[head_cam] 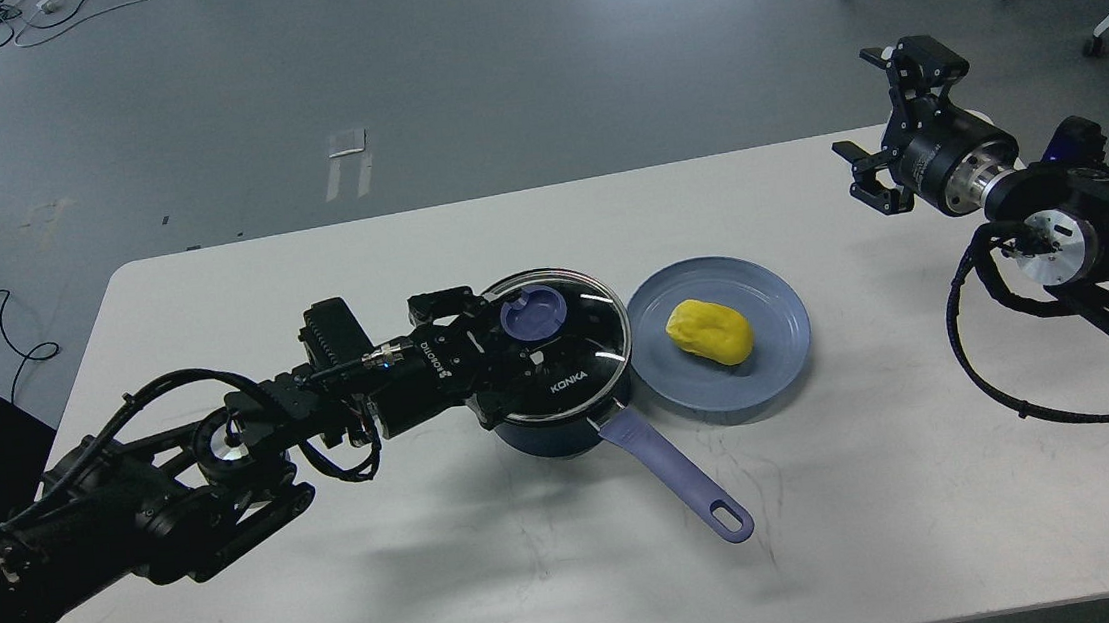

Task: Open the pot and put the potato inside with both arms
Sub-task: 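Lift the glass lid off the saucepan with the left hand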

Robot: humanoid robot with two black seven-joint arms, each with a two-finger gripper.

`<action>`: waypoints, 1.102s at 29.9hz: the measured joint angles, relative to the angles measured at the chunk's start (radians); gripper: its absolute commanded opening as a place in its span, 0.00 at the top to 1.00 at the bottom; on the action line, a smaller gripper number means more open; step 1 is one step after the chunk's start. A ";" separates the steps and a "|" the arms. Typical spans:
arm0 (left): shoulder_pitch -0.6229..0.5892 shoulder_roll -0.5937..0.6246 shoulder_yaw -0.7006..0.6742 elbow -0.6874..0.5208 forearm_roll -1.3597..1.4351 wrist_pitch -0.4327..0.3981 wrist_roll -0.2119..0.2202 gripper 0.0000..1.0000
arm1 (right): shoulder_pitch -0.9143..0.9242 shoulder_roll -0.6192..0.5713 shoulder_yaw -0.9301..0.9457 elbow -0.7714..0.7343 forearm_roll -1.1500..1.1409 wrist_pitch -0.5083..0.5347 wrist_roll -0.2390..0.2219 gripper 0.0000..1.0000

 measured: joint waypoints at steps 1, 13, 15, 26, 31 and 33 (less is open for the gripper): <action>-0.001 0.008 0.000 -0.007 -0.002 0.000 0.000 0.44 | 0.000 0.000 0.000 0.000 0.000 0.000 0.000 0.00; -0.029 0.198 -0.016 -0.119 -0.038 0.000 0.000 0.44 | 0.020 -0.002 0.000 0.003 0.000 -0.001 0.000 0.00; -0.036 0.234 -0.017 -0.125 -0.050 0.000 0.000 0.44 | 0.022 -0.002 0.000 0.002 0.000 -0.001 0.000 0.00; -0.005 0.421 -0.031 -0.127 -0.187 0.000 0.000 0.43 | 0.023 -0.002 -0.004 -0.001 0.000 0.001 -0.001 0.00; 0.054 0.454 -0.031 -0.119 -0.254 0.000 0.000 0.43 | 0.025 -0.002 -0.004 -0.001 0.000 0.001 -0.002 0.00; 0.095 0.454 -0.031 -0.105 -0.270 0.000 0.000 0.43 | 0.025 -0.002 -0.004 -0.001 0.000 0.001 -0.002 0.00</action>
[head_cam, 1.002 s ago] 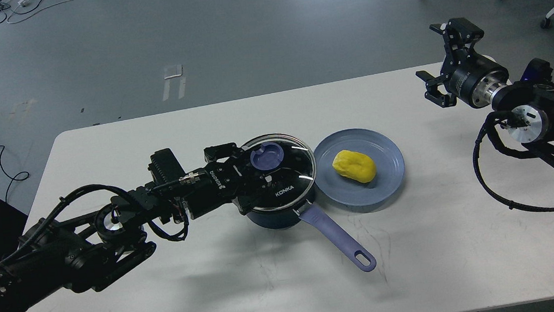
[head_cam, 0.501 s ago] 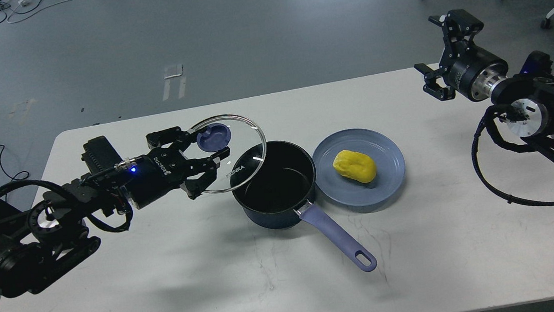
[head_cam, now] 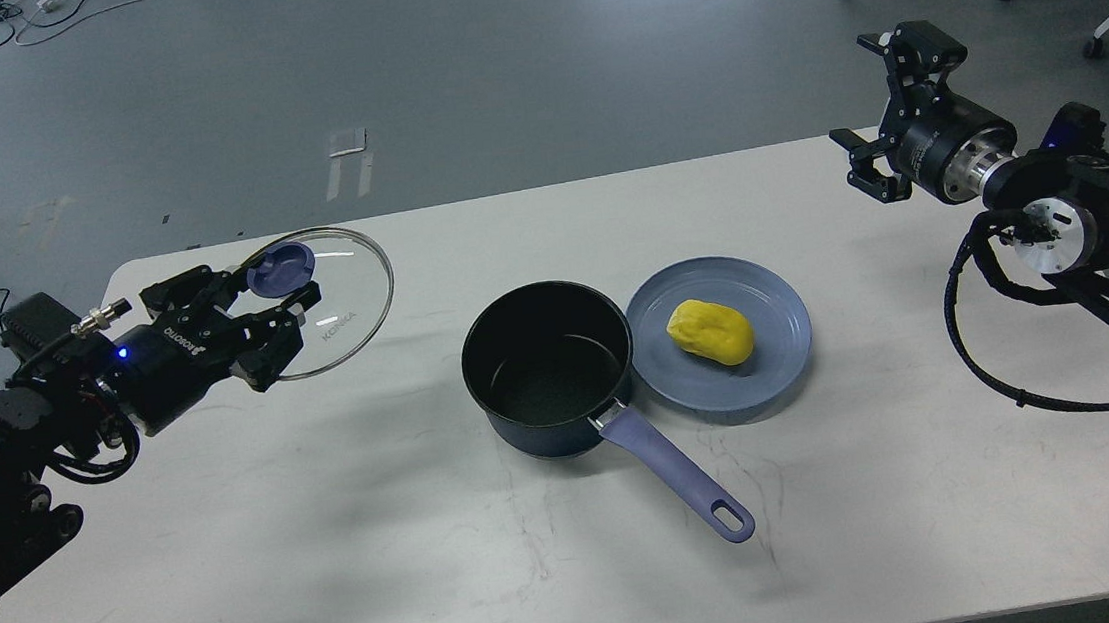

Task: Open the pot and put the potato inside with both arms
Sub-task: 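Lift the glass lid off the saucepan with the left hand, then set the lid down on the table beside the saucepan, release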

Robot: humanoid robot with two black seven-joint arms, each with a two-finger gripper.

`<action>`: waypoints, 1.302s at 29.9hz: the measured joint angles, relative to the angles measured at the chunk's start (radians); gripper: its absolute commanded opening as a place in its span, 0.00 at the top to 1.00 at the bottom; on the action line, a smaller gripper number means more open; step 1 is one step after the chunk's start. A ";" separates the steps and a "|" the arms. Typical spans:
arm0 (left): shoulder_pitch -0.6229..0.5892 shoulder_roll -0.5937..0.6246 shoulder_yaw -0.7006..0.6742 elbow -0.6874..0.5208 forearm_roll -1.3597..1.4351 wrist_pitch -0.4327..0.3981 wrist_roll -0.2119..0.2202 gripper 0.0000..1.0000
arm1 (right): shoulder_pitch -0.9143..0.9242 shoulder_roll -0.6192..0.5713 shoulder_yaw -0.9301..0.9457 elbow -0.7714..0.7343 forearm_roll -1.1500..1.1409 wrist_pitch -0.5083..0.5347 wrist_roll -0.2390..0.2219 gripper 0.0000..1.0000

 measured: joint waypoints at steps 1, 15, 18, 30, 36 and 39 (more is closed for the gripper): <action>0.020 -0.001 0.000 0.008 -0.006 0.000 0.000 0.43 | 0.000 0.000 0.000 0.000 0.000 0.000 0.000 0.00; 0.186 -0.128 0.004 0.190 -0.069 0.000 0.000 0.43 | 0.000 -0.016 0.000 0.000 0.000 0.000 0.000 0.00; 0.188 -0.131 0.005 0.192 -0.073 0.000 0.000 0.43 | -0.001 -0.024 -0.001 0.000 0.000 0.000 0.000 0.00; 0.193 -0.152 0.006 0.193 -0.104 0.000 0.000 0.35 | 0.000 -0.029 0.000 0.001 0.000 0.000 0.000 0.00; 0.193 -0.155 0.013 0.198 -0.106 0.000 0.000 0.31 | 0.000 -0.028 0.000 0.001 0.000 0.000 0.000 0.00; 0.193 -0.160 0.014 0.198 -0.106 0.000 0.000 0.30 | 0.001 -0.028 0.000 0.001 0.000 0.000 0.000 0.00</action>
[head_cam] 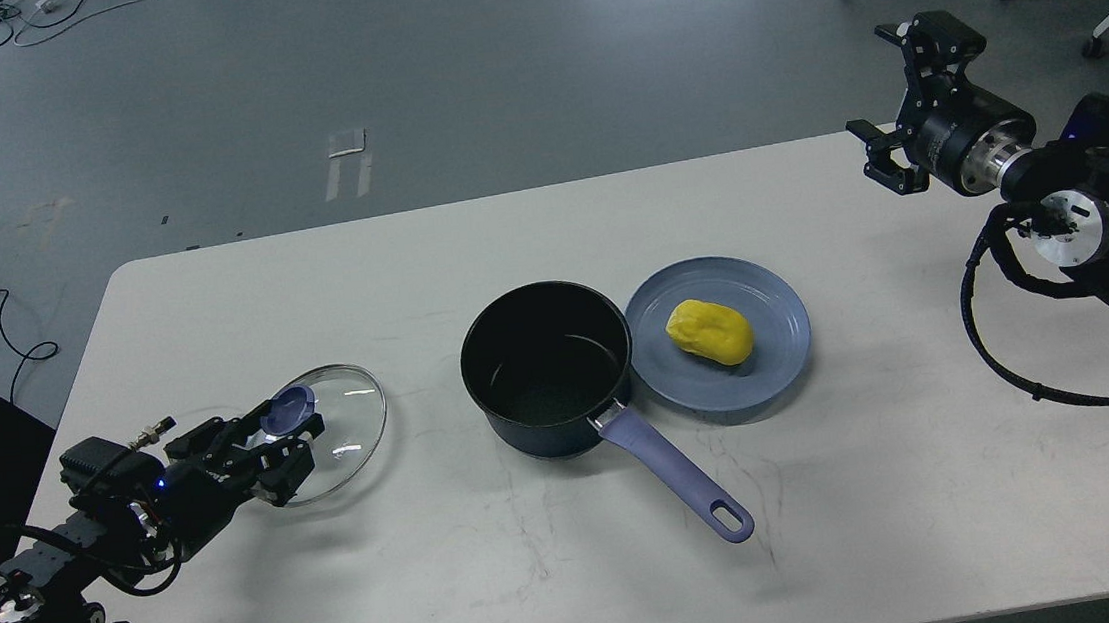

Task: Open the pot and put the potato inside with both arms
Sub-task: 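Set the lid down on the table beside the saucepan, release, then raise the left arm away from the lid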

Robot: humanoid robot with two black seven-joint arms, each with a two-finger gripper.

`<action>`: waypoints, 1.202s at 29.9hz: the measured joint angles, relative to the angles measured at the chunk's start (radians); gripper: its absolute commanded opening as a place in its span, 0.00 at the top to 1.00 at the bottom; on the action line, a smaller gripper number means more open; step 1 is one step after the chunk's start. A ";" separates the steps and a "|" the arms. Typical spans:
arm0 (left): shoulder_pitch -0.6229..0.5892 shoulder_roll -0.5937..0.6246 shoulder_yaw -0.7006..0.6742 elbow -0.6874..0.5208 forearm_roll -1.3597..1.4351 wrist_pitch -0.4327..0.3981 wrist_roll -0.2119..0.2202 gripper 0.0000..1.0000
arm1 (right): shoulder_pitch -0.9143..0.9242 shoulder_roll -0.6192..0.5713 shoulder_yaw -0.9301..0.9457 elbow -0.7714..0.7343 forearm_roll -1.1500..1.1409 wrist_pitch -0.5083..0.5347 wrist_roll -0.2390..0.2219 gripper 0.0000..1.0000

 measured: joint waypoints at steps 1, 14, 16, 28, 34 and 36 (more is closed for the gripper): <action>0.000 -0.002 0.000 0.000 0.000 0.000 0.000 0.30 | 0.001 0.000 0.000 0.000 0.000 0.000 0.000 0.00; -0.009 -0.043 -0.007 0.026 -0.003 0.000 0.000 0.02 | 0.003 -0.002 0.000 0.000 0.000 0.000 0.000 0.00; -0.011 -0.043 -0.010 0.023 -0.007 0.000 0.000 0.02 | 0.003 -0.002 0.000 0.000 0.000 0.000 0.000 0.00; -0.044 0.007 -0.015 -0.083 -0.091 0.000 0.000 0.02 | 0.003 -0.001 0.000 0.001 0.000 0.000 0.000 0.00; -0.112 0.023 -0.015 -0.090 -0.158 0.000 0.000 0.02 | 0.003 0.000 0.000 0.000 0.000 0.000 0.000 0.00; -0.134 0.025 -0.015 -0.091 -0.181 0.000 0.000 0.02 | 0.003 0.000 0.002 0.000 0.000 0.000 0.000 0.00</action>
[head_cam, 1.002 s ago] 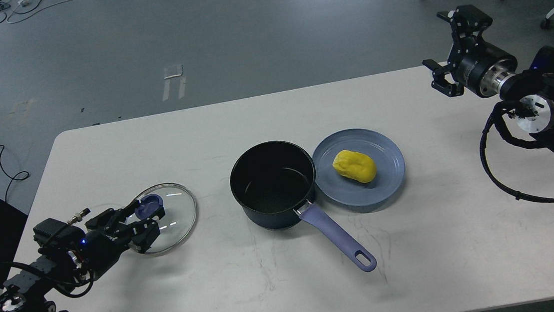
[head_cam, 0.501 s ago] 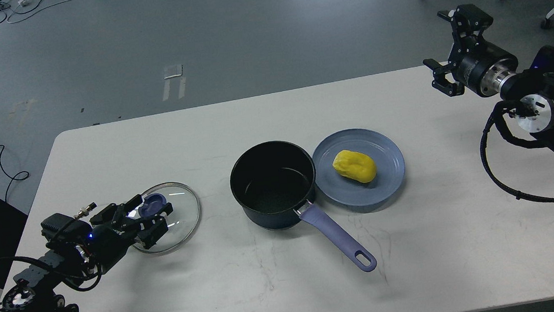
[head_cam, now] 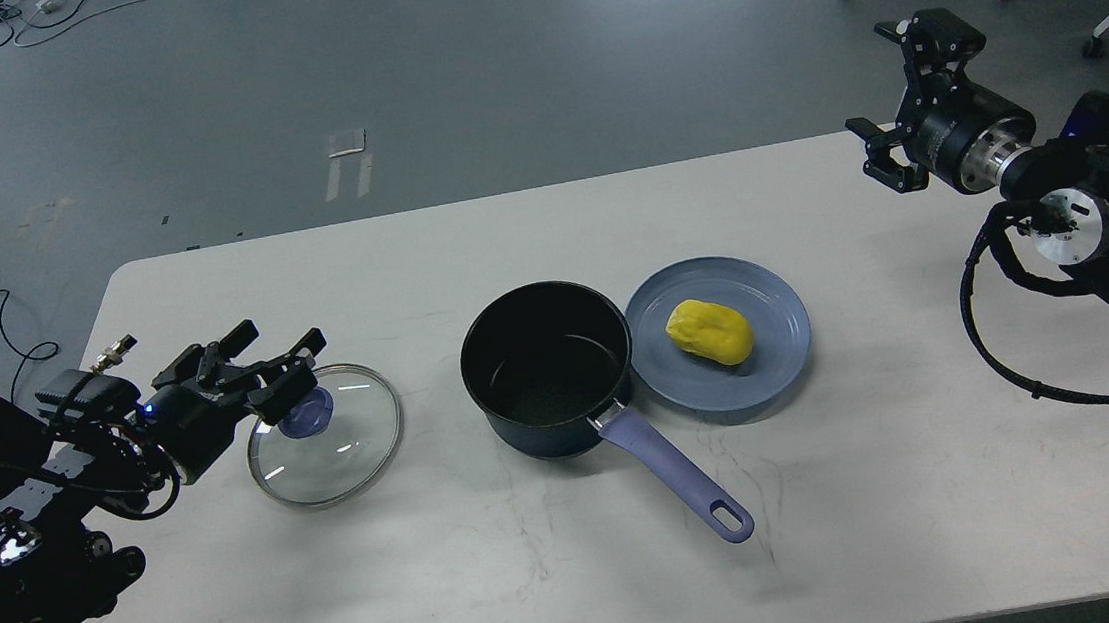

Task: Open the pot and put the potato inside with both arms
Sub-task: 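Raise the left arm away from the lid, then reach the right gripper down to the yellow potato on the plate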

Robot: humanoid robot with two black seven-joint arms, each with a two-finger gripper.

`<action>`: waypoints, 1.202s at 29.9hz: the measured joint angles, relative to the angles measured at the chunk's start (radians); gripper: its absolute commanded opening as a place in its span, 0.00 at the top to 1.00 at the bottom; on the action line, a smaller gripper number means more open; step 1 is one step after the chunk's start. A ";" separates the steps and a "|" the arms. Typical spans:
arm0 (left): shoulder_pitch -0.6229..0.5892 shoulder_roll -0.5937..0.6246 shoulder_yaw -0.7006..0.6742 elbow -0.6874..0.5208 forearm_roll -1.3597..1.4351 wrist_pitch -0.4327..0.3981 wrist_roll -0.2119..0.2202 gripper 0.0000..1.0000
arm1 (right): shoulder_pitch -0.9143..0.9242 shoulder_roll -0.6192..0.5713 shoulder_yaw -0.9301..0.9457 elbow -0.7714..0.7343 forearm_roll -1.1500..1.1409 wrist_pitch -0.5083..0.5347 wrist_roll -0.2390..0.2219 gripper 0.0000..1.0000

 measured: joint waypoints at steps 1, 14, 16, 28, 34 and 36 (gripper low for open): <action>-0.015 0.000 0.000 0.000 -0.017 0.000 0.000 0.02 | 0.000 0.000 0.000 0.000 0.000 0.000 0.000 0.00; -0.272 -0.111 -0.067 0.021 -0.639 -0.245 0.000 0.02 | 0.002 -0.002 -0.018 0.045 -0.225 0.003 0.050 0.00; -0.286 -0.132 -0.104 0.025 -0.750 -0.332 0.000 0.02 | 0.004 -0.002 -0.050 0.062 -0.350 0.003 0.083 0.00; -0.282 -0.191 -0.362 0.057 -0.990 -0.548 0.253 0.02 | 0.225 -0.115 -0.476 0.158 -1.220 -0.011 0.287 0.00; -0.280 -0.182 -0.385 0.057 -1.127 -0.621 0.332 0.02 | 0.273 -0.110 -0.596 0.147 -1.463 -0.042 0.291 0.00; -0.277 -0.184 -0.399 0.057 -1.162 -0.658 0.342 0.02 | 0.274 -0.102 -0.646 0.126 -1.507 -0.061 0.292 0.00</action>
